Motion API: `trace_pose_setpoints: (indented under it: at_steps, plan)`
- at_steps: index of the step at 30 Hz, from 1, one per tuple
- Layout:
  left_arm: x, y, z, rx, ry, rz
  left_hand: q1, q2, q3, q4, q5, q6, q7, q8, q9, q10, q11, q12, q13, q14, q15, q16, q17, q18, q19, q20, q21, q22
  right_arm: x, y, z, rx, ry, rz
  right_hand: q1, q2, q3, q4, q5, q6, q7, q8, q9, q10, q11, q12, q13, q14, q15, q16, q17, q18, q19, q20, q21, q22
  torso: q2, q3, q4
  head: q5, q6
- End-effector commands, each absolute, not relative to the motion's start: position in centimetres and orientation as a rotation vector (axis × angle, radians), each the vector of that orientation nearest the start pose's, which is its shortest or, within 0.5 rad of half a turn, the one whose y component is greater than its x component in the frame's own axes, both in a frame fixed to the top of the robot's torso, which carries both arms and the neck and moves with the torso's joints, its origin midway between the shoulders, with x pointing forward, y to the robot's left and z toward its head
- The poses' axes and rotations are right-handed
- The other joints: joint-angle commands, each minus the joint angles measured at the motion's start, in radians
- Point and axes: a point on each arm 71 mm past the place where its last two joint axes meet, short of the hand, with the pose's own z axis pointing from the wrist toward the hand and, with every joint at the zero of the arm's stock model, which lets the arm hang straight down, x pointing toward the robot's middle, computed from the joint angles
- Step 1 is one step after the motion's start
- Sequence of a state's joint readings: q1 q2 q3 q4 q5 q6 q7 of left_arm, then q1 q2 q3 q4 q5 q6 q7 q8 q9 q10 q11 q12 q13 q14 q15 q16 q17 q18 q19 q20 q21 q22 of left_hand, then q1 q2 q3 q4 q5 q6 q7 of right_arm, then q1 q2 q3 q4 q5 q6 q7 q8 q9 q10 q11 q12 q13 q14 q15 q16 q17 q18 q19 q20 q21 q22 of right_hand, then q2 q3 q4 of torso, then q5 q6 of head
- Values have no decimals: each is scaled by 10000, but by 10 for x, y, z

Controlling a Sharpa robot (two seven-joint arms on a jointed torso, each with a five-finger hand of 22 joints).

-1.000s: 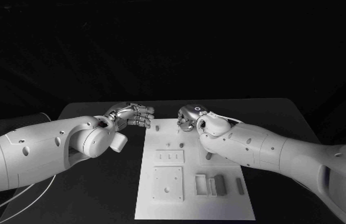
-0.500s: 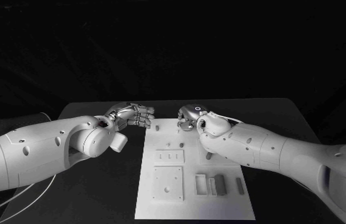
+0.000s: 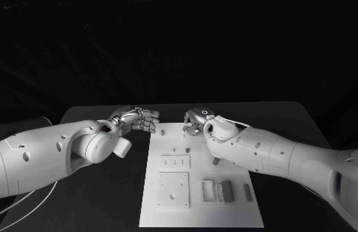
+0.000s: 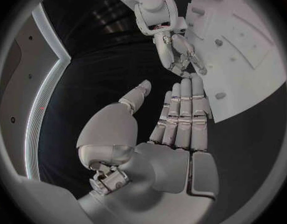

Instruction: Assemble the parts on the task board

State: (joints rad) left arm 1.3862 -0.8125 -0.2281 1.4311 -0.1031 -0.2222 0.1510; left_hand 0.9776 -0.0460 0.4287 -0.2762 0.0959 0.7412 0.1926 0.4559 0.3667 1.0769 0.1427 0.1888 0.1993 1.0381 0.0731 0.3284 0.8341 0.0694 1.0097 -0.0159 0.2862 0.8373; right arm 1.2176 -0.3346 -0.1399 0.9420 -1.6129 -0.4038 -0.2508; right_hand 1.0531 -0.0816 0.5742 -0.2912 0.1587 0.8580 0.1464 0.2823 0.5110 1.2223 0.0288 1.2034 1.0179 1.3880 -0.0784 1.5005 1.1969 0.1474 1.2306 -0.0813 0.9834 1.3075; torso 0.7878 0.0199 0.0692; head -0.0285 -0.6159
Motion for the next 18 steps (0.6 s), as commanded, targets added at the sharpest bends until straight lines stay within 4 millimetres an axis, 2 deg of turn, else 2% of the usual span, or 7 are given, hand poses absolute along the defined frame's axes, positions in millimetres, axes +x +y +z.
trace_pose_setpoints:
  at_steps: [1, 5, 11, 18]
  plan:
    - [512, 219, -172, -9826, 17345, -13320, -42, -19, -27, -3, -47, -84, 68, -39, 18, -62, 7, -64, 17, 46, 33, -53, 11, 119, -18, -72, -44, 10, 564, -106, -223, -2236, 15740, 3589, -9, -98, 9, 45, -27, -62, 23, -60, -11, -11, 63, -30, -17, -19, 78, -61, -15, 1144, 49, 2, -36, 149, 0, 1, -4, -4, 12]
    - [513, 220, -172, -9834, 17313, -13298, -42, -18, -26, -2, -47, -82, 68, -39, 21, -59, 6, -64, 19, 47, 33, -56, 15, 119, -18, -72, -44, 10, 560, -110, -222, -2014, 15735, 3849, -21, -86, 12, 54, -12, -57, 27, -59, -14, -11, 68, -28, -17, -13, 84, -58, -3, 1144, 52, 3, -38, 149, -8, 0, -4, -6, 29]
    - [513, 225, -172, -9889, 17188, -13199, -40, -17, -24, -1, -47, -73, 64, -35, 27, -51, 3, -63, 24, 50, 33, -61, 21, 119, -17, -72, -45, 11, 550, -121, -217, -1553, 15839, 4386, -166, -147, -21, 101, 34, -43, 40, -61, -29, -13, 81, -17, -21, -22, 100, -59, -34, 1144, 73, 12, -42, 151, -18, 9, -24, -31, 148]
    - [513, 231, -172, -9950, 17065, -13102, -36, -22, -22, -5, -47, -60, 58, -30, 35, -40, -2, -61, 30, 54, 32, -67, 28, 120, -17, -72, -46, 13, 541, -143, -191, -1054, 15747, 4928, -358, -297, -51, 181, 34, -265, 102, -193, -104, -25, 137, -18, -35, -79, 146, -96, -167, 1144, 77, 16, -73, 144, -20, 30, -61, -70, 299]
